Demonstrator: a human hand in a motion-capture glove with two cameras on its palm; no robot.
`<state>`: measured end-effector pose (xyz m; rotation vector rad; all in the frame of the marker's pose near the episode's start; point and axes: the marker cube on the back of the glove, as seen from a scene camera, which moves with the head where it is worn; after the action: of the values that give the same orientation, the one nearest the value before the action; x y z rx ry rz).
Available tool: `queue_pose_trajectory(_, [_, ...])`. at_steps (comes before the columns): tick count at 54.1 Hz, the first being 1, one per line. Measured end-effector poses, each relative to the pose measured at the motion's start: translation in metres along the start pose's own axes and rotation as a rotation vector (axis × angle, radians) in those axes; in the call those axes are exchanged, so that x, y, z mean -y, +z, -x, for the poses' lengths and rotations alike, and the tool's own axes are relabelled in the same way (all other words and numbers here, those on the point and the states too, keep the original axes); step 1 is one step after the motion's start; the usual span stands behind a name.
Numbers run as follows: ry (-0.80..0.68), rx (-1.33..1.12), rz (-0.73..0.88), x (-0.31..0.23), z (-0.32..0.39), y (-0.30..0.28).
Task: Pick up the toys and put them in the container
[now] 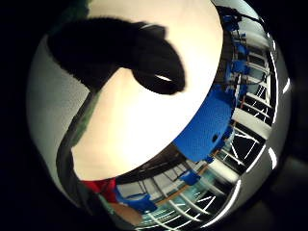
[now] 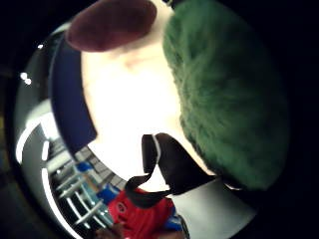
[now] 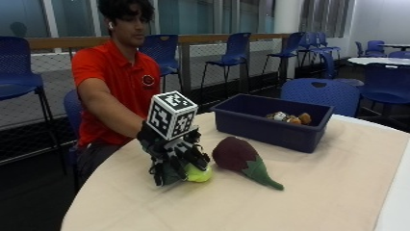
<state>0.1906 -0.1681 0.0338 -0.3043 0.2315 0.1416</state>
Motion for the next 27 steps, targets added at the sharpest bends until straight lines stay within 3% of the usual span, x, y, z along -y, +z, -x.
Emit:
queue_pose_trajectory(11, [-0.01, -0.043, -0.055, 0.008, 0.005, 0.003])
queue_pose_trajectory(27, [0.042, -0.017, -0.301, -0.005, 0.026, -0.019])
